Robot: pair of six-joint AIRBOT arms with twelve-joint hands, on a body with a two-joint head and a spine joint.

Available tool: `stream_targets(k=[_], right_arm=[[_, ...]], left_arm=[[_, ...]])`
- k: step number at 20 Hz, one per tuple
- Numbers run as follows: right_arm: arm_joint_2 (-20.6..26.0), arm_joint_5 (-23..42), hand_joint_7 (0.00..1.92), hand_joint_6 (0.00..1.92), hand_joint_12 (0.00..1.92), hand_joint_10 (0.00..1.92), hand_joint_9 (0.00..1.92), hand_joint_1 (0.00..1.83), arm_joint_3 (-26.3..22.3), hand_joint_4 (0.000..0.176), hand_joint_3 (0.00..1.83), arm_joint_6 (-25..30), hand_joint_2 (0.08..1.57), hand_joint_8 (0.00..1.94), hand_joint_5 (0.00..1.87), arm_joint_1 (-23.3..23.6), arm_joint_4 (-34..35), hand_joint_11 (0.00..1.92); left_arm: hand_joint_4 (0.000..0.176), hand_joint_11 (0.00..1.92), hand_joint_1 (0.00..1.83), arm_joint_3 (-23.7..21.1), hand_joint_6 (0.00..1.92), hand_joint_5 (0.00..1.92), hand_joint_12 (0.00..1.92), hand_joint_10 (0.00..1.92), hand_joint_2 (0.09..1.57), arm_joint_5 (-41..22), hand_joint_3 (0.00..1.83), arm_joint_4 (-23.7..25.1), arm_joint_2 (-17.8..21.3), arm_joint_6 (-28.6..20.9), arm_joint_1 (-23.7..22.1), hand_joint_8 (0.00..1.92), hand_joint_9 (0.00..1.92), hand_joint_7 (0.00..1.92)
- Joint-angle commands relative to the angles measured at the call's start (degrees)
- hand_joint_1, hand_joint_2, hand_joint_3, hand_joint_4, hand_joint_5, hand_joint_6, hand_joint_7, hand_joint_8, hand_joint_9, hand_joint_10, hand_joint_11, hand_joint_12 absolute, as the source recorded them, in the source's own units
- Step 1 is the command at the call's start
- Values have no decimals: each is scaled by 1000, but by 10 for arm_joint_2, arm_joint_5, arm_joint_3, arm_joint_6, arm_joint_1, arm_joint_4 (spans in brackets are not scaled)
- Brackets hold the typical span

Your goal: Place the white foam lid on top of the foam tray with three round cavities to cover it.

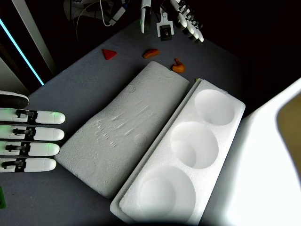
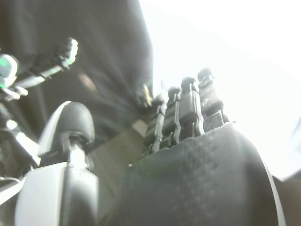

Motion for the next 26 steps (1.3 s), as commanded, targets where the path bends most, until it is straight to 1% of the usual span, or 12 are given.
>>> stream_targets(k=[1, 4, 6, 7, 9, 10, 15, 18, 20, 22, 25, 26], right_arm=[[5, 57, 0, 0, 1058, 0, 0, 504, 4, 0, 40, -4, 1309, 0, 0, 7, 15, 0], [2, 36, 0, 0, 189, 0, 0, 560, 5, 0, 2, -19, 1343, 0, 0, 12, 23, 0], [0, 30, 0, 0, 9, 0, 0, 579, 3, 0, 0, -28, 1338, 0, 0, 12, 35, 4], [0, 27, 0, 0, 26, 0, 0, 547, 0, 0, 0, -36, 1321, 0, 0, 11, 44, 49], [-1, 24, 0, 0, 578, 0, 0, 542, -5, 0, 3, -56, 1246, 0, 0, 11, 66, 1], [-2, 24, 0, 0, 724, 0, 0, 548, -7, 0, 0, -63, 1214, 0, 0, 10, 79, 0], [-11, 30, 0, 0, 1317, 0, 0, 458, -15, 0, 0, -92, 1154, 0, 0, -12, 137, 0], [-15, 58, 0, 0, 1336, 0, 0, 461, -23, 0, 0, -93, 1147, 0, 0, -45, 180, 0], [-16, 74, 0, 0, 1286, 0, 0, 466, -28, 0, 0, -93, 1140, 0, 0, -69, 204, 0], [-19, 76, 0, 0, 1246, 0, 0, 486, -29, 0, 0, -93, 1143, 0, 0, -76, 214, 0], [-32, 61, 0, 0, 1231, 0, 0, 493, -22, 0, 0, -93, 1129, 0, 0, -76, 219, 0], [-34, 57, 0, 0, 1111, 0, 0, 497, -20, 0, 0, -93, 1121, 0, 0, -76, 220, 0]], left_arm=[[19, 0, 389, 1, 3, 69, 218, 0, 1264, -49, 0, -11, 3, -2, -8, 2, 0, 20], [41, 0, 352, -1, 4, 107, 312, 0, 1198, -27, 0, -10, 3, 1, -8, 1, 1, 29], [26, 0, 330, -5, 0, 38, 242, 0, 1187, -21, 0, -20, 4, 8, 0, 0, 0, 2], [15, 0, 358, -12, 0, 14, 229, 0, 1183, -25, 0, -37, 7, 19, 9, 0, 0, 0], [20, 0, 405, -22, 0, 0, 174, 0, 1171, -39, 0, -74, 12, 36, 33, 0, 0, 0], [0, 0, 429, -26, 0, 0, 164, 0, 1158, -50, 0, -98, 12, 37, 48, 0, 0, 0], [1, 0, 446, -41, 0, 0, 187, 0, 1098, -91, 0, -180, 13, 49, 113, 0, 0, 0], [26, 0, 448, -51, 0, 0, 196, 0, 1055, -108, 0, -219, 15, 50, 150, 0, 0, 0], [0, 0, 463, -57, 0, 0, 191, 0, 1034, -106, 0, -231, 17, 50, 169, 0, 0, 0], [12, 0, 452, -61, 0, 0, 27, 0, 996, -104, 0, -243, 15, 49, 187, 0, 0, 0], [0, 0, 443, -58, 0, 0, 0, 0, 961, -86, 0, -246, 8, 43, 202, 0, 0, 0], [0, 0, 432, -57, 0, 0, 0, 0, 953, -80, 0, -244, 7, 43, 202, 0, 0, 0]])
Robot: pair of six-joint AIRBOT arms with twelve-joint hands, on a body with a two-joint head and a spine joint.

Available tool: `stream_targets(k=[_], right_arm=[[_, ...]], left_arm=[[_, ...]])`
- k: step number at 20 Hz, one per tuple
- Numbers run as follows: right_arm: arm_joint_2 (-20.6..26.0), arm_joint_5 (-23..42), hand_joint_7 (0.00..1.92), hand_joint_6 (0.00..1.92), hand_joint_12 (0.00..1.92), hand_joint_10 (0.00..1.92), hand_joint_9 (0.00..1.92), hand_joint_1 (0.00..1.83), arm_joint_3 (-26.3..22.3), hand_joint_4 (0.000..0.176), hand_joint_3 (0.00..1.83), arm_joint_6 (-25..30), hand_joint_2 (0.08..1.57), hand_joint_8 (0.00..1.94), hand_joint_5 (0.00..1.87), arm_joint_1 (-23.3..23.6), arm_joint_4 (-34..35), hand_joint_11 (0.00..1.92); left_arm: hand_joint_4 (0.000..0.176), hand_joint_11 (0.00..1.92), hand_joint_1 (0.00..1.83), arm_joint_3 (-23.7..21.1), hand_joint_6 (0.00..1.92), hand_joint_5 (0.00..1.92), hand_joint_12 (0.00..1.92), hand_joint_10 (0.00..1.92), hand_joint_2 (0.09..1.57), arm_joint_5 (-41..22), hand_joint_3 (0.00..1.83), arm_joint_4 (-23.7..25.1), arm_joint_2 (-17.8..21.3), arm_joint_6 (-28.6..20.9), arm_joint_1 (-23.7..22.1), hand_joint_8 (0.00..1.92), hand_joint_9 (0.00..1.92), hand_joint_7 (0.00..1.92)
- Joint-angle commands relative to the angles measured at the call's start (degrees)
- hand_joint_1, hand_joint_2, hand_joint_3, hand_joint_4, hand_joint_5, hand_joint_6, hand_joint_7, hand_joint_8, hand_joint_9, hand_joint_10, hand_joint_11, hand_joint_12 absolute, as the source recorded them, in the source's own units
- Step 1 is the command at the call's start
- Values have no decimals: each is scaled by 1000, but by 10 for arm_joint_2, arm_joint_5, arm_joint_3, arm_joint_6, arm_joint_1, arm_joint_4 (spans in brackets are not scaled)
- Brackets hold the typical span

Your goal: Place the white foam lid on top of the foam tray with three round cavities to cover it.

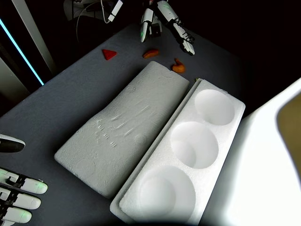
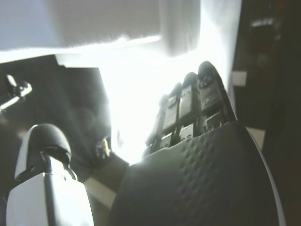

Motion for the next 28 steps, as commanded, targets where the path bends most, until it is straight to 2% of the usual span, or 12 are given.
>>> stream_targets(k=[1, 2, 4, 5, 6, 10, 12, 19, 28], right_arm=[[3, 57, 0, 0, 876, 0, 0, 504, 6, 0, 0, 3, 1113, 0, 0, 3, 10, 0], [0, 49, 0, 0, 654, 0, 0, 488, 9, 0, 0, 3, 1111, 0, 0, 4, 12, 0], [-9, 30, 0, 0, 349, 0, 0, 498, 18, 0, 0, 3, 1094, 0, 0, 9, 18, 0], [-13, 19, 0, 0, 236, 0, 0, 501, 22, 0, 0, 3, 1088, 0, 0, 15, 19, 0], [-17, 7, 0, 0, 141, 0, 0, 509, 27, 0, 0, 2, 1082, 0, 0, 22, 19, 0], [-36, -46, 0, 0, 112, 0, 0, 512, 44, 0, 0, -21, 1077, 0, 0, 56, 17, 0], [-45, -61, 0, 0, 0, 0, 0, 566, 52, 0, 5, -22, 1089, 0, 0, 66, 16, 0], [-64, -81, 0, 0, 0, 0, 0, 556, 71, 0, 0, -22, 1071, 0, 0, 76, 28, 0], [-110, -116, 0, 0, 0, 0, 0, 577, 108, 0, 13, -22, 1120, 0, 0, 115, 36, 0]], left_arm=[[0, 0, 432, 6, 0, 0, 0, 0, 952, -52, 0, -2, -1, -3, -4, 0, 0, 0], [0, 0, 436, 8, 0, 0, 0, 0, 958, -42, 0, 1, -2, -2, -6, 0, 0, 0], [0, 0, 459, 12, 0, 0, 0, 0, 951, -18, 0, 2, -2, 5, -11, 0, 0, 0], [7, 0, 454, 14, 0, 0, 0, 0, 952, -7, 0, 4, -2, 6, -14, 0, 0, 0], [0, 0, 447, 15, 0, 0, 0, 0, 961, 2, 0, 5, -2, 10, -17, 0, 0, 0], [0, 0, 462, 22, 0, 0, 0, 0, 967, 33, 0, 7, -5, 13, -18, 0, 0, 0], [0, 0, 467, 26, 0, 0, 0, 0, 966, 48, 0, 11, -9, 14, -22, 0, 0, 0], [0, 0, 504, 43, 0, 0, 0, 0, 960, 86, 0, 16, -35, 33, -52, 0, 0, 0], [0, 0, 499, 56, 0, 0, 0, 0, 988, 90, 7, 0, -65, 36, -65, 0, 0, 0]])
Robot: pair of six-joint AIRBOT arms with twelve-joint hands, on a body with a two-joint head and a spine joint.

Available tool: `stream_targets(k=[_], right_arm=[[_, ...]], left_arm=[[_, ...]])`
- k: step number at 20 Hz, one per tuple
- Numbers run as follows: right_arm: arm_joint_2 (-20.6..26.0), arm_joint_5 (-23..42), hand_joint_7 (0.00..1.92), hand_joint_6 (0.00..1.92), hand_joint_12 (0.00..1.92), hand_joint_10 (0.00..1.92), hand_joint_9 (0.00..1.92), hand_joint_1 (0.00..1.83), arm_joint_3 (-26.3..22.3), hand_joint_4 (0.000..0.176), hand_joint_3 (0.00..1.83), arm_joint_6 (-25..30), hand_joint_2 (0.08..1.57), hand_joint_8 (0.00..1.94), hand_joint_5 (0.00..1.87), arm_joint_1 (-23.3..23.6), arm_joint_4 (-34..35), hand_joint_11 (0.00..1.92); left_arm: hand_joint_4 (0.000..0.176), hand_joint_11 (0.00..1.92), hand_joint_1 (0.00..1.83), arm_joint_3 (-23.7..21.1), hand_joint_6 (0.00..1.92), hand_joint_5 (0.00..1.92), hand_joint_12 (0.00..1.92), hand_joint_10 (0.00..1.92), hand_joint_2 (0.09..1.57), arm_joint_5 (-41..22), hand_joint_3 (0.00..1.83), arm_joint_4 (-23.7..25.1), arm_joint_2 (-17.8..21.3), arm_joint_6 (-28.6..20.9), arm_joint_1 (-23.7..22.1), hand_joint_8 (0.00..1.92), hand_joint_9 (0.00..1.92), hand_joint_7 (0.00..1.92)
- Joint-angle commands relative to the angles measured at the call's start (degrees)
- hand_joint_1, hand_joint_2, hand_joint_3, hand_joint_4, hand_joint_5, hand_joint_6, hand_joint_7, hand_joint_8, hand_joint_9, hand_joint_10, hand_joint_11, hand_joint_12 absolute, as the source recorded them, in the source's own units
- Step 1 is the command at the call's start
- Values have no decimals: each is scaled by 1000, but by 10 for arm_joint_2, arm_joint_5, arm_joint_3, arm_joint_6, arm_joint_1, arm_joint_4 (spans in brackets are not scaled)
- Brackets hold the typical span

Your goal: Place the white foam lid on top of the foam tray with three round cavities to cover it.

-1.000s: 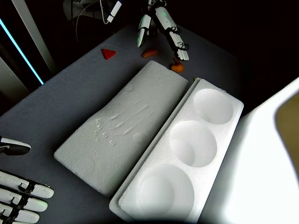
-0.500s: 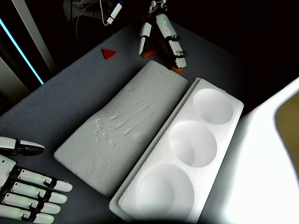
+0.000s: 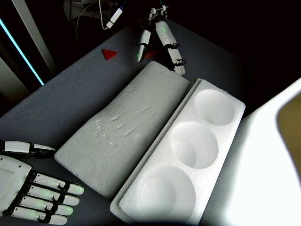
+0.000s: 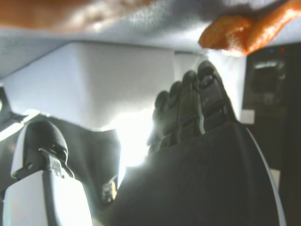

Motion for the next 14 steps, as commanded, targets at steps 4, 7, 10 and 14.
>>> stream_targets(k=[4, 7, 10, 14], right_arm=[[-3, 56, 0, 0, 0, 0, 0, 609, 9, 0, 22, 2, 1151, 0, 0, 13, 3, 0], [-8, 55, 0, 21, 0, 0, 0, 559, 11, 0, 19, 2, 1170, 0, 55, 17, 3, 0], [-14, 53, 129, 163, 618, 47, 58, 420, 15, 0, 14, 4, 1223, 26, 219, 21, 3, 4], [-17, 54, 329, 836, 1664, 762, 1, 411, 13, 0, 2, 4, 1241, 33, 90, 22, 2, 0]], left_arm=[[0, 0, 489, 10, 0, 1, 0, 0, 981, -69, 2, -4, -16, -12, -10, 0, 0, 0], [0, 0, 520, 10, 26, 70, 0, 0, 1005, -78, 11, -4, -21, -20, -11, 0, 0, 0], [0, 0, 503, 8, 54, 156, 0, 0, 1044, -84, 23, -3, -22, -24, -11, 0, 0, 0], [0, 0, 513, 4, 63, 196, 0, 0, 1061, -97, 20, 2, -25, -35, -10, 0, 0, 0]])
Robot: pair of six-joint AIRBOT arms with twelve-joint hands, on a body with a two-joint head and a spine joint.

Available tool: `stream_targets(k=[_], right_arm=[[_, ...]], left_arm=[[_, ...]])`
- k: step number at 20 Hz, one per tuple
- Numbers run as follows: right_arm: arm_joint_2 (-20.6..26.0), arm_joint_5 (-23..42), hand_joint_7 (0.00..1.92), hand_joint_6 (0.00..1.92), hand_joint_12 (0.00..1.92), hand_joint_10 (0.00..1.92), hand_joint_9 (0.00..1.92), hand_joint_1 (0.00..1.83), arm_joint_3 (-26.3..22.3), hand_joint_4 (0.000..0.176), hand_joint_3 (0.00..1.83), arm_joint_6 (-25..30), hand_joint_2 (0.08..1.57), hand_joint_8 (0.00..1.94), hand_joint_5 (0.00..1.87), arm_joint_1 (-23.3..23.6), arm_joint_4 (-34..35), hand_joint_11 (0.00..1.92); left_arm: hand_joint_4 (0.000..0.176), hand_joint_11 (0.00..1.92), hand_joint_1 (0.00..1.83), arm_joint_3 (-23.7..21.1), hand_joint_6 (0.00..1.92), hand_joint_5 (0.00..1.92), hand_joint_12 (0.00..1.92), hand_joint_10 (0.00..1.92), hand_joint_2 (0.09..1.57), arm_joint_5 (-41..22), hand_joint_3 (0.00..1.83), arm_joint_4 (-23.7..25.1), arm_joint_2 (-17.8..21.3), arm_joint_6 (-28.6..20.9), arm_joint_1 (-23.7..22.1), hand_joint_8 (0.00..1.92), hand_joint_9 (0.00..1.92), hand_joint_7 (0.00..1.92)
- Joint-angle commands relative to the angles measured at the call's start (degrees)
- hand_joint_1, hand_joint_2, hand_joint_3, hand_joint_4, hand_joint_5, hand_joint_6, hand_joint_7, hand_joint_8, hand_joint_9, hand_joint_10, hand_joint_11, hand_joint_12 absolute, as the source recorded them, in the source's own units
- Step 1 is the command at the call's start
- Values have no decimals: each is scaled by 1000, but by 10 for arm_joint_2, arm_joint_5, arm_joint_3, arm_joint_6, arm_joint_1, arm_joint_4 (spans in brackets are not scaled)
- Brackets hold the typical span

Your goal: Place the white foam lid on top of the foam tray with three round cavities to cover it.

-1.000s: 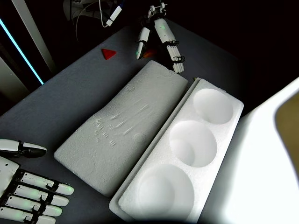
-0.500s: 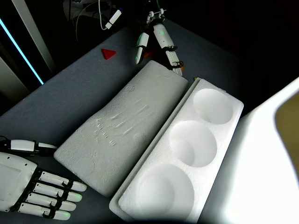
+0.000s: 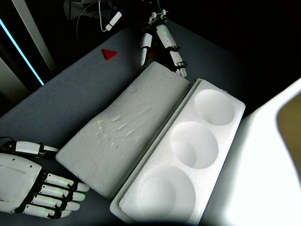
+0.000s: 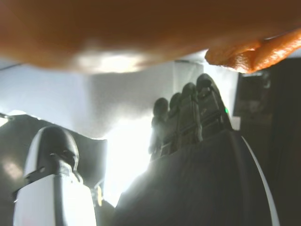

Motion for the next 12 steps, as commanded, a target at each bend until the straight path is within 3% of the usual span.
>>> stream_targets(k=[1, 4, 6, 7, 8, 10, 12], right_arm=[[2, 62, 358, 932, 1665, 815, 0, 408, 0, 0, 1, 4, 1245, 40, 64, 7, -14, 0], [17, 74, 357, 1111, 1605, 764, 0, 420, -15, 0, 1, 7, 1252, 30, 25, 7, -27, 0], [35, 90, 318, 925, 1540, 713, 0, 443, -34, 0, 1, 7, 1256, 8, 29, 7, -35, 0], [43, 98, 318, 925, 1540, 713, 0, 443, -44, 0, 1, 7, 1256, 8, 29, 6, -40, 0], [50, 104, 318, 977, 1608, 789, 0, 399, -52, 0, 0, 7, 1252, 8, 5, 5, -45, 0], [68, 124, 285, 970, 1661, 714, 0, 381, -71, 0, 0, 10, 1235, 3, 0, -1, -60, 0], [88, 142, 290, 1023, 1720, 757, 0, 380, -91, 0, 0, 13, 1222, 8, 0, -8, -75, 0]], left_arm=[[0, 0, 510, -5, 63, 200, 0, 0, 1061, -72, 19, 17, -5, -9, 1, 0, 0, 0], [0, 0, 525, -21, 53, 195, 0, 0, 1070, -95, 17, 22, 8, -14, 14, 0, 0, 0], [0, 0, 499, -37, 48, 196, 0, 0, 1072, -111, 14, 29, 21, -15, 21, 0, 0, 0], [0, 0, 499, -46, 48, 196, 0, 0, 1072, -122, 14, 33, 28, -15, 26, 0, 0, 0], [0, 0, 505, -53, 42, 187, 0, 0, 1074, -131, 13, 35, 34, -16, 30, 0, 0, 0], [0, 0, 502, -70, 35, 175, 0, 0, 1070, -156, 10, 44, 48, -21, 39, 0, 0, 0], [3, 0, 473, -88, 29, 167, 0, 0, 1071, -178, 9, 54, 63, -22, 43, 0, 0, 0]])
